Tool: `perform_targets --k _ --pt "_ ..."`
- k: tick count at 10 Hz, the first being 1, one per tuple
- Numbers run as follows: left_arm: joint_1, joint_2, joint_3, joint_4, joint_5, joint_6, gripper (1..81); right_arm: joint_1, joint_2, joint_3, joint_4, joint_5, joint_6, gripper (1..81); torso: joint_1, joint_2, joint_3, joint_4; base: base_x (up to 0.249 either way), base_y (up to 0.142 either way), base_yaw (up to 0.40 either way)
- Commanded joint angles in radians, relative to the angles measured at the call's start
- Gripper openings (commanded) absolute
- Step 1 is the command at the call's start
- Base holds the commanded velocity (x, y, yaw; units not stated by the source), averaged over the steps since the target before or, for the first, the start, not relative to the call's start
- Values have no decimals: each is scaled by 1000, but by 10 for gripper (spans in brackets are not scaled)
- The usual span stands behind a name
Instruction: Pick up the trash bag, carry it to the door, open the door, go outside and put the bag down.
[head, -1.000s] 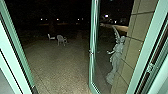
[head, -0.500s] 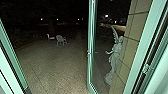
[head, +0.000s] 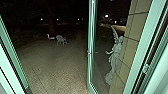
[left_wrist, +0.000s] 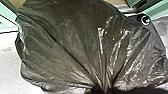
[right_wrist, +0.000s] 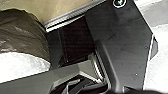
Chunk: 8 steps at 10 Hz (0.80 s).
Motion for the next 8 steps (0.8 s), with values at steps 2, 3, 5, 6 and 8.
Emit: perform_targets --k 2,3,5,6,8 --pt "-56 0 -4 5 53 -2 10 37 8 8 -11 -43 -3 811 0 0 0 0 0 0 0" --pt "-56 0 -6 4 54 -2 10 38 8 8 -11 -43 -2 811 0 0 0 0 0 0 0" --pt "-58 -2 -7 2 53 -3 10 37 9 8 -11 -43 -2 811 0 0 0 0 36 0 0" --pt "-58 -2 -7 4 54 -3 10 37 9 8 -9 -43 -2 811 -1 0 0 0 82 0 0" --pt "-58 -2 -7 4 54 -3 10 37 9 8 -9 -43 -2 811 -2 -1 0 0 91 0 0"
